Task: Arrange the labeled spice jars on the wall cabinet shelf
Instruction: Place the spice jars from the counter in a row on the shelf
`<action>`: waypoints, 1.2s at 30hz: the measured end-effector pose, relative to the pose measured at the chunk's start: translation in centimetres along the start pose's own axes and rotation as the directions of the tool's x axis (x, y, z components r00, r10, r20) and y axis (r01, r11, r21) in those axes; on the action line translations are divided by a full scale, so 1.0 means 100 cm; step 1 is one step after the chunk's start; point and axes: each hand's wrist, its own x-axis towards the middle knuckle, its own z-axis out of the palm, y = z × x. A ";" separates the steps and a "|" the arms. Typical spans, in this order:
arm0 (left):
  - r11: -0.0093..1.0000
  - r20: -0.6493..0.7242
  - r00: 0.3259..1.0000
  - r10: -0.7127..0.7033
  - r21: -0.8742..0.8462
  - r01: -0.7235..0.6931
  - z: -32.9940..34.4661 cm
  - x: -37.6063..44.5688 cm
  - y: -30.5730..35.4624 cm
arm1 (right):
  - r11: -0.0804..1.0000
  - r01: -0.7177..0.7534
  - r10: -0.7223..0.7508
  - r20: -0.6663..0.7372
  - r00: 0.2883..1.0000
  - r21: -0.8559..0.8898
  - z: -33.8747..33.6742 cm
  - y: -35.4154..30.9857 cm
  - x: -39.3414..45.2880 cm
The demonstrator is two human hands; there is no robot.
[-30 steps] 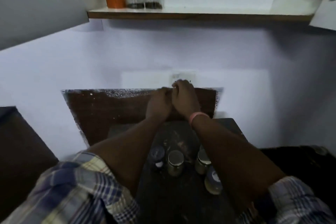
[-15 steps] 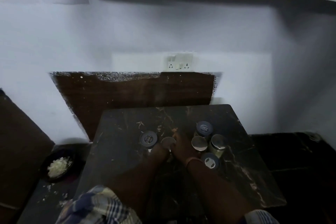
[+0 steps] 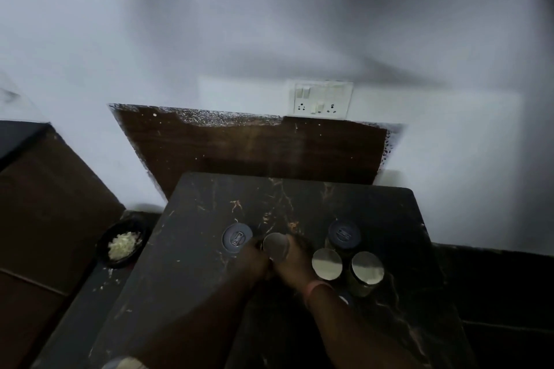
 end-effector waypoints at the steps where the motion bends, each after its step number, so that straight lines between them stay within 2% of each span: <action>1: 0.999 -0.062 0.998 0.023 -0.043 -0.026 -0.001 0.002 0.010 | 0.992 0.010 -0.008 -0.018 1.000 0.128 -0.004 -0.003 -0.001; 4: 0.975 -0.229 0.965 0.126 -0.150 -0.163 -0.001 0.005 0.043 | 0.909 0.062 -0.040 -0.061 0.997 0.412 -0.027 -0.025 0.007; 7: 0.876 -0.258 0.948 0.184 -0.395 -0.277 0.000 0.005 0.069 | 0.838 0.093 -0.050 -0.095 0.994 0.537 -0.059 -0.065 0.017; 10: 0.810 -0.284 0.891 0.353 -0.384 -0.443 -0.002 0.010 0.092 | 0.814 0.135 -0.056 -0.154 0.986 0.565 -0.087 -0.106 0.022; 12: 0.802 -0.255 0.874 0.414 -0.351 -0.483 -0.006 0.013 0.107 | 0.796 0.177 -0.058 -0.218 0.974 0.578 -0.099 -0.132 0.023; 15: 0.804 -0.194 0.874 0.445 -0.344 -0.486 -0.014 0.018 0.123 | 0.823 0.208 -0.074 -0.263 0.962 0.529 -0.115 -0.164 0.015; 18: 0.765 -0.183 0.850 0.494 -0.374 -0.525 -0.034 0.022 0.141 | 0.855 0.213 -0.126 -0.209 0.970 0.472 -0.134 -0.188 0.006; 22: 0.655 -0.230 0.851 0.473 -0.554 -0.514 -0.070 0.022 0.170 | 0.780 0.311 -0.218 -0.230 0.949 0.543 -0.147 -0.214 0.000; 27: 0.558 -0.208 0.868 0.450 -0.693 -0.456 -0.093 0.008 0.209 | 0.726 0.386 -0.317 -0.221 0.922 0.569 -0.147 -0.239 -0.008; 30: 0.487 -0.204 0.850 0.485 -0.744 -0.456 -0.104 0.004 0.222 | 0.705 0.429 -0.359 -0.237 0.903 0.564 -0.148 -0.256 -0.009; 33: 0.476 -0.201 0.863 0.464 -0.764 -0.435 -0.113 0.000 0.234 | 0.688 0.472 -0.390 -0.269 0.881 0.551 -0.150 -0.273 -0.010; 36: 0.521 -0.219 0.870 0.442 -0.726 -0.448 -0.120 -0.003 0.246 | 0.686 0.522 -0.412 -0.321 0.853 0.507 -0.149 -0.287 -0.011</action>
